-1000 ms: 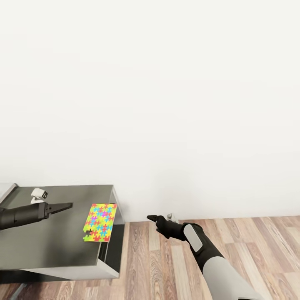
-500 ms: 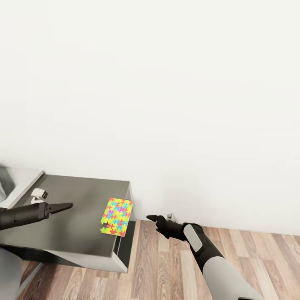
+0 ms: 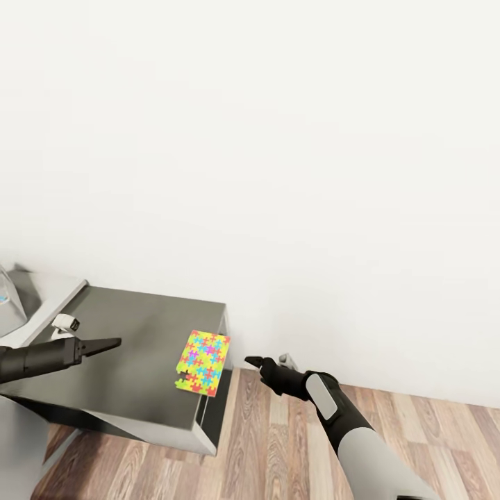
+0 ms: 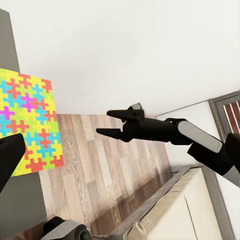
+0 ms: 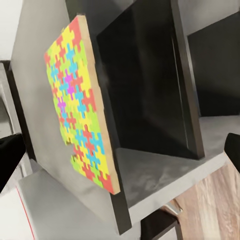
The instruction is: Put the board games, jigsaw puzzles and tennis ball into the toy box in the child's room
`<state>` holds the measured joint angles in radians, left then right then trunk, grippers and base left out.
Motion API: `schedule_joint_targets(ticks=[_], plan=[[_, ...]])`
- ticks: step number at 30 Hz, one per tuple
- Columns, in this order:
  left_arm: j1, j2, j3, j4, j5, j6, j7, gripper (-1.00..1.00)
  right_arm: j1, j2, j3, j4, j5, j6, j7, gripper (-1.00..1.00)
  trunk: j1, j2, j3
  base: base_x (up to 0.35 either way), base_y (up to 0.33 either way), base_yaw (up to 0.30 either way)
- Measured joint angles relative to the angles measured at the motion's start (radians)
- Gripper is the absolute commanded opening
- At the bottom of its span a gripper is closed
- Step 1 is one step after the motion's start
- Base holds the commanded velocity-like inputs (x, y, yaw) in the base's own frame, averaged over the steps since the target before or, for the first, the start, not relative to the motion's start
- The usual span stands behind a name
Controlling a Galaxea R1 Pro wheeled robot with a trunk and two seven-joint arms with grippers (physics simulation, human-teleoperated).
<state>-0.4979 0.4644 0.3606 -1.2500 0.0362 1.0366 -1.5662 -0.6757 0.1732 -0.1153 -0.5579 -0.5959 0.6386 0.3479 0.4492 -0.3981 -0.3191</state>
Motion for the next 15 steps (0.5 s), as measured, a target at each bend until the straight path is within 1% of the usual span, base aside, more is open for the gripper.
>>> schedule_joint_targets(ticks=[4, 10, 15], plan=[[0.000, 0.000, 0.000, 0.000, 0.000, 0.000, 0.000, 1.00, 0.000, 0.000, 0.000, 0.000, 0.001, -0.006, 0.016, 1.00, 0.000, 0.000, 0.000, 0.098, -0.089, 0.007], [0.000, 0.000, 0.000, 0.000, 0.000, 0.000, 0.000, 1.00, 0.000, 0.000, 0.000, 0.000, 0.002, -0.010, 0.040, 1.00, 0.000, 0.000, 0.000, 0.028, -0.026, -0.003], [0.000, 0.001, 0.001, 0.000, 0.001, 0.000, 0.000, 1.00, 0.000, 0.000, 0.001, 0.000, 0.003, -0.010, 0.046, 1.00, 0.000, 0.000, 0.003, 0.007, -0.006, -0.091]])
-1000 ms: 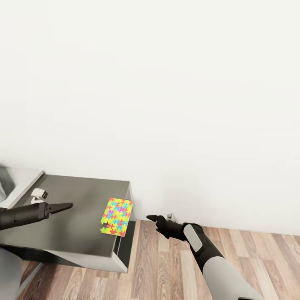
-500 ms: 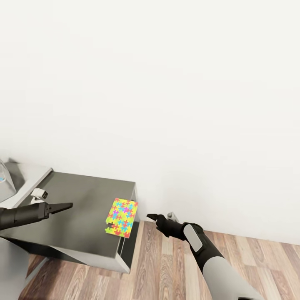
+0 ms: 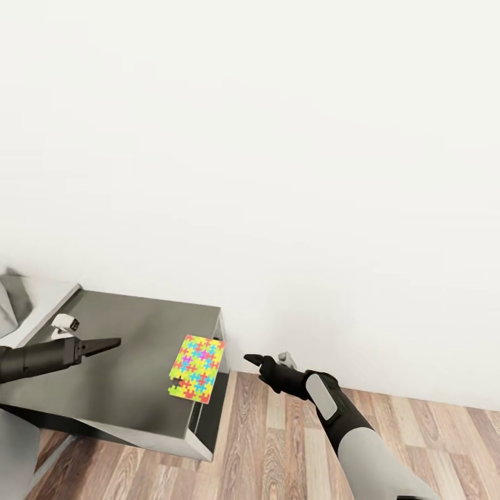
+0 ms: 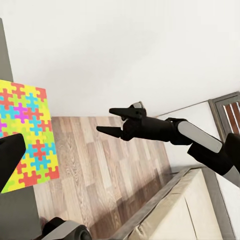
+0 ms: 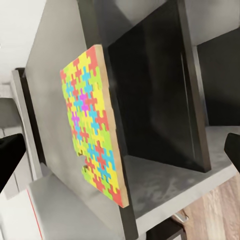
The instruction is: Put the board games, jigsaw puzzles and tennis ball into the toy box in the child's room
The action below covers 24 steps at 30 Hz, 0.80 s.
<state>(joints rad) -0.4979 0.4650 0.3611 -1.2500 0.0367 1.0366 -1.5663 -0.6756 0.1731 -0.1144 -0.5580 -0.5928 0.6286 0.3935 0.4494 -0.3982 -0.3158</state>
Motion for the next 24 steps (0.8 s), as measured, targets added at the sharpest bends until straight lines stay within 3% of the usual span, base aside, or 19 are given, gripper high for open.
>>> schedule_joint_targets(ticks=[6, 13, 24], plan=[[0.000, 0.001, 0.004, 0.001, 0.012, 0.000, 0.000, 1.00, 0.000, 0.000, 0.002, 0.000, 0.001, 0.000, 0.003, 1.00, 0.000, 0.000, 0.006, 0.002, -0.002, -0.136], [0.000, 0.002, 0.013, 0.002, 0.054, 0.000, 0.000, 1.00, 0.000, 0.000, 0.025, 0.000, 0.002, 0.000, 0.004, 1.00, 0.000, 0.000, 0.008, 0.000, 0.000, -0.039], [0.000, 0.002, 0.015, 0.002, 0.063, 0.000, 0.000, 1.00, 0.000, 0.000, 0.060, -0.001, 0.003, 0.000, 0.010, 1.00, 0.000, 0.000, 0.009, 0.000, 0.000, -0.004]])
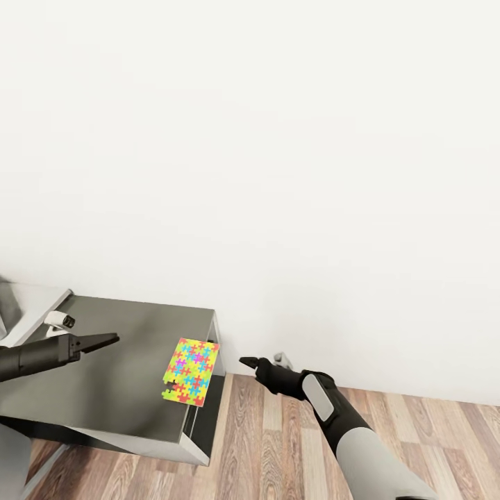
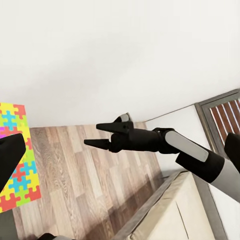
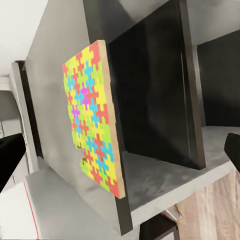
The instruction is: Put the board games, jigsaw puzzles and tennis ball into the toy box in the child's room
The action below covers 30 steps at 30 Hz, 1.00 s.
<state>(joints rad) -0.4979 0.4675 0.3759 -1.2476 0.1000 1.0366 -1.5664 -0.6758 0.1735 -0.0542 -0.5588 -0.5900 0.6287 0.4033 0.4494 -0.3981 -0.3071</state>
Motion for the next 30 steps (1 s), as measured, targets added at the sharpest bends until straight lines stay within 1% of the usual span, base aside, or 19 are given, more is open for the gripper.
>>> schedule_joint_targets(ticks=[2, 6, 7, 8, 11, 12, 15, 20, 30], plan=[[0.000, 0.000, 0.000, 0.000, 0.000, 0.000, 0.000, 1.00, 0.000, 0.000, 0.001, 0.000, 0.001, 0.000, 0.014, 1.00, 0.000, 0.000, 0.000, 0.000, 0.000, 0.000], [0.000, 0.000, 0.000, 0.000, 0.000, 0.000, 0.000, 1.00, 0.000, 0.000, 0.004, -0.001, 0.006, -0.004, 0.089, 1.00, 0.000, 0.000, 0.000, 0.000, 0.000, 0.000], [0.000, 0.000, 0.000, 0.000, 0.000, 0.000, 0.000, 1.00, 0.000, 0.000, 0.007, -0.001, 0.009, -0.012, 0.126, 1.00, 0.000, 0.000, 0.000, 0.000, 0.000, 0.000], [0.000, 0.000, 0.000, 0.000, 0.001, 0.000, 0.000, 1.00, 0.000, -0.001, 0.009, -0.001, 0.010, -0.019, 0.144, 1.00, 0.000, 0.000, 0.000, 0.000, 0.000, 0.000], [0.000, 0.000, 0.000, 0.000, 0.001, 0.000, 0.000, 1.00, 0.000, -0.005, 0.021, -0.001, 0.014, -0.042, 0.189, 1.00, 0.000, 0.000, 0.000, 0.000, 0.000, 0.000], [0.000, 0.000, 0.000, 0.000, 0.001, 0.000, 0.000, 1.00, 0.000, -0.007, 0.032, -0.001, 0.015, -0.055, 0.208, 1.00, 0.000, 0.000, 0.000, 0.000, 0.000, 0.000], [0.000, 0.000, 0.000, 0.000, 0.001, 0.000, 0.000, 1.00, 0.000, -0.009, 0.047, -0.001, 0.017, -0.067, 0.225, 1.00, 0.000, 0.000, 0.000, 0.000, 0.000, 0.000], [0.000, -0.002, -0.001, 0.000, 0.001, 0.000, 0.000, 1.00, 0.000, -0.010, 0.062, 0.000, 0.019, -0.077, 0.236, 1.00, 0.000, 0.000, 0.000, 0.000, 0.000, 0.000], [0.000, -0.004, -0.001, 0.000, 0.002, 0.000, 0.000, 1.00, 0.000, -0.008, 0.069, 0.003, 0.019, -0.079, 0.230, 1.00, 0.000, 0.000, 0.000, 0.000, 0.000, 0.000]])
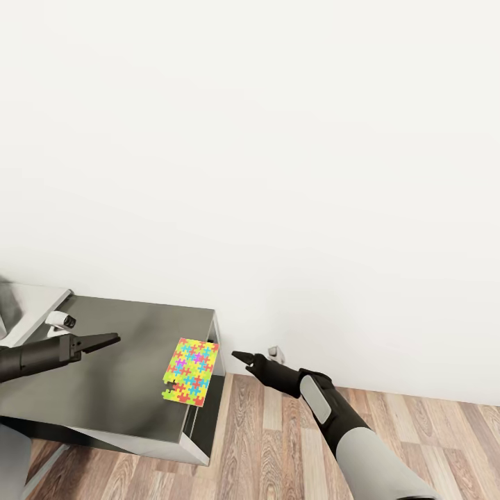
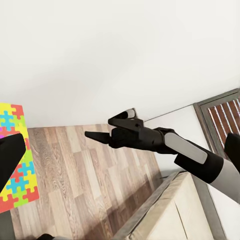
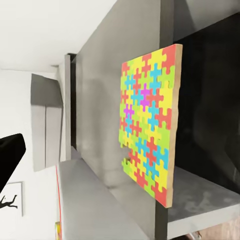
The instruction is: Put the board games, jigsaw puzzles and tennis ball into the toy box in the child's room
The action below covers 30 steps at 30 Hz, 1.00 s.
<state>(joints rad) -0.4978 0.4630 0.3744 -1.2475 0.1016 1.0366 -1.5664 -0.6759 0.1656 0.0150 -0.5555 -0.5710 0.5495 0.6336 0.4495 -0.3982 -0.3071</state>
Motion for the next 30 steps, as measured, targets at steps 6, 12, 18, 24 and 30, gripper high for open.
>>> schedule_joint_targets(ticks=[6, 12, 18, 24, 30], plan=[[0.000, 0.002, 0.000, 0.000, 0.005, 0.000, 0.000, 1.00, 0.000, 0.000, 0.001, 0.003, 0.000, 0.001, 0.000, 1.00, 0.000, 0.000, 0.000, 0.000, 0.000, 0.000], [0.001, 0.003, 0.001, 0.000, 0.024, 0.000, 0.000, 1.00, 0.000, 0.000, 0.000, 0.006, 0.000, 0.001, -0.001, 1.00, 0.000, 0.000, 0.000, 0.000, 0.001, 0.000], [0.003, 0.004, 0.001, 0.000, 0.038, 0.000, 0.000, 1.00, 0.000, 0.000, 0.000, 0.008, 0.000, 0.000, -0.001, 1.00, 0.000, 0.000, 0.000, 0.000, 0.118, 0.000], [0.009, 0.004, 0.002, 0.000, 0.043, 0.000, 0.000, 1.00, 0.000, 0.002, -0.001, 0.009, 0.001, -0.001, -0.002, 1.00, 0.000, 0.000, 0.000, 0.000, 0.089, 0.000], [0.015, 0.004, 0.003, -0.001, 0.045, 0.000, 0.000, 1.00, 0.000, 0.002, -0.001, 0.009, 0.000, -0.001, -0.003, 1.00, 0.000, 0.000, 0.000, 0.000, 0.018, 0.000]])
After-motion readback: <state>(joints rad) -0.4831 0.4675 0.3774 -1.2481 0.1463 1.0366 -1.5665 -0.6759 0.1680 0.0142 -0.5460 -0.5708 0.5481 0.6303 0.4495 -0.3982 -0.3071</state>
